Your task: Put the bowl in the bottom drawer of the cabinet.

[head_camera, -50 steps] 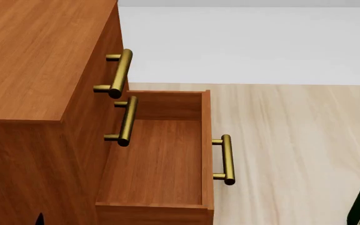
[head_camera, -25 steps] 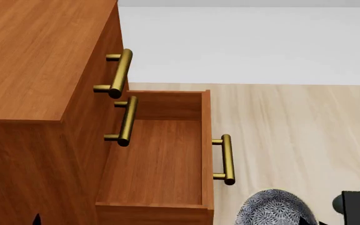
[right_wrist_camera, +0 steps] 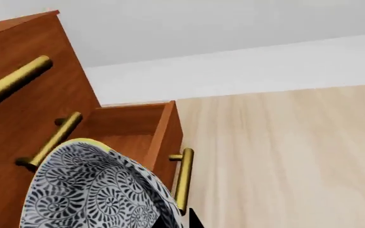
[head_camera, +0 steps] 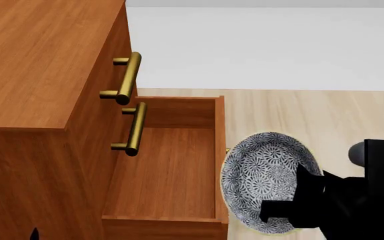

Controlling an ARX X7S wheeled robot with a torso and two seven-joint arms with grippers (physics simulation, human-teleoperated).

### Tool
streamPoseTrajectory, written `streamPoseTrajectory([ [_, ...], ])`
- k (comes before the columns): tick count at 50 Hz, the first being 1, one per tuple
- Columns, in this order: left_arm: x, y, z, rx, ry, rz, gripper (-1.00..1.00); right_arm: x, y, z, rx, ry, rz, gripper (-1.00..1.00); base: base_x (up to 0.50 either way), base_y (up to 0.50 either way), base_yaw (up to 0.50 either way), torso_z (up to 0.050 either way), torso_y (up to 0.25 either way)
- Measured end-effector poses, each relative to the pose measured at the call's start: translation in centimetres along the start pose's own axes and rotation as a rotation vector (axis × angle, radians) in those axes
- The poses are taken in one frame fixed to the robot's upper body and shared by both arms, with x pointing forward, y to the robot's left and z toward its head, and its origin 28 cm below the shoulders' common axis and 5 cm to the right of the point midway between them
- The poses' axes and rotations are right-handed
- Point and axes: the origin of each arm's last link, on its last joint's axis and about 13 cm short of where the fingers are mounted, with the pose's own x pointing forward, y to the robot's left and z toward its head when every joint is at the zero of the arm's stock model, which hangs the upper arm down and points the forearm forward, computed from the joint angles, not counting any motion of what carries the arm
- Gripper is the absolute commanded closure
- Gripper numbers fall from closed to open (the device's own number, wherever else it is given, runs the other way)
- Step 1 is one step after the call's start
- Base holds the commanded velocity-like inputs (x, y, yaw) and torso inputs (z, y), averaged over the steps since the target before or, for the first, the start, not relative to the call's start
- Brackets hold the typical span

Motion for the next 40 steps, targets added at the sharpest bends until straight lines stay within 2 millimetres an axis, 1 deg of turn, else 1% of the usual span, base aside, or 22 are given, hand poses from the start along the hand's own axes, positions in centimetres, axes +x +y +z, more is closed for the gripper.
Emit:
streamPoseTrajectory([
  [10, 0.0, 0.0, 0.1, 0.001, -0.004, 0.002, -1.0, 0.3, 0.6, 1.6, 0.021, -0.042, 0.018, 1.0, 0.0, 0.0, 0.0, 0.0, 0.0],
  [18, 0.0, 0.0, 0.2, 0.002, -0.007, 0.003, -1.0, 1.1, 1.1, 2.8, 0.077, -0.035, 0.027, 1.0, 0.0, 0.0, 0.0, 0.0, 0.0],
  [28, -0.2, 0.1, 0.2, 0.002, -0.008, 0.01, -1.0, 2.7, 2.0, 3.9, 0.138, 0.013, 0.028, 1.0, 0.0, 0.0, 0.0, 0.0, 0.0],
  [40, -0.4, 0.3, 0.3, -0.001, -0.012, 0.017, -1.0, 5.5, 3.3, 5.0, 0.164, 0.07, 0.038, 1.0, 0.0, 0.0, 0.0, 0.0, 0.0],
])
